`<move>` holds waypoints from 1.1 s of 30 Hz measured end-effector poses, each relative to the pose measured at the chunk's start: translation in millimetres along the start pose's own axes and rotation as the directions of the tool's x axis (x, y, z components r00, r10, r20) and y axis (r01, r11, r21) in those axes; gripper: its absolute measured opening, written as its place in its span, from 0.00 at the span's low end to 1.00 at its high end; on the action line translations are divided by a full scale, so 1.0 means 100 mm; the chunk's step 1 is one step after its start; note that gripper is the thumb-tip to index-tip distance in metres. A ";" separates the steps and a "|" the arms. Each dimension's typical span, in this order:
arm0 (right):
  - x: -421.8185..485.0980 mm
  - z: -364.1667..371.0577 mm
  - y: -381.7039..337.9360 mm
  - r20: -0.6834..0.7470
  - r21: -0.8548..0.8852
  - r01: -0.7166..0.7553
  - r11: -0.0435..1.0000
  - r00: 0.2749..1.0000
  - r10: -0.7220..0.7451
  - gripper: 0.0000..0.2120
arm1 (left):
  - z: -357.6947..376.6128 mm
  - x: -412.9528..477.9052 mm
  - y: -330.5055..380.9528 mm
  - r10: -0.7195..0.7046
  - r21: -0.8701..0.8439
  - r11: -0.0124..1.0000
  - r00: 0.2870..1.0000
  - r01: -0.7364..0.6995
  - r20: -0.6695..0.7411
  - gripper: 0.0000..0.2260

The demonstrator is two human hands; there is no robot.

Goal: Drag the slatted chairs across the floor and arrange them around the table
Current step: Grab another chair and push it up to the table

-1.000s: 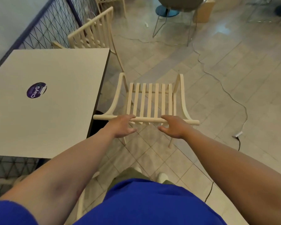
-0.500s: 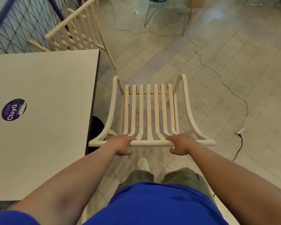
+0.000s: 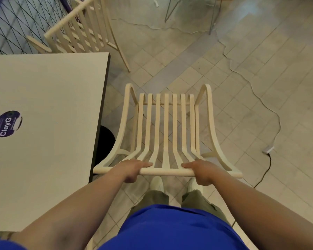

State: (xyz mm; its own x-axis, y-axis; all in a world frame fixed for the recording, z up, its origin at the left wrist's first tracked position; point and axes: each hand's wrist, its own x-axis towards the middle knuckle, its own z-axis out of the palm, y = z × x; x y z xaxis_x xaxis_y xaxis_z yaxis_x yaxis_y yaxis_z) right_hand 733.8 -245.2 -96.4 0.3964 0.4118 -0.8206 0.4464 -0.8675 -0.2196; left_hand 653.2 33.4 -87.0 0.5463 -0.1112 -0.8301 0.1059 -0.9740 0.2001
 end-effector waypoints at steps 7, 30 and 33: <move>-0.01 -0.10 0.12 -0.012 -0.008 -0.026 1.000 1.000 0.026 0.40 | -0.02 0.07 0.11 0.005 -0.019 1.000 1.000 -0.005 -0.001 0.40; -0.02 -0.74 1.22 0.084 -0.266 0.204 0.942 0.979 -0.188 0.38 | 0.12 0.27 1.37 -0.267 -0.288 0.930 0.958 0.228 -0.102 0.38; -0.03 -0.80 1.38 0.089 -0.298 0.227 0.927 0.974 -0.209 0.37 | 0.23 0.32 1.57 -0.315 -0.336 0.905 0.942 0.262 -0.112 0.38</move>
State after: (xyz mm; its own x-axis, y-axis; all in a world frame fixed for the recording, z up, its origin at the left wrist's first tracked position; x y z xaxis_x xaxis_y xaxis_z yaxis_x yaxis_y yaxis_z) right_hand 857.9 -343.5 -82.1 0.2211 0.5577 -0.8001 0.7425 -0.6281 -0.2326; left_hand 668.0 -127.6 -94.6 0.5749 0.2243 -0.7869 0.5182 -0.8440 0.1380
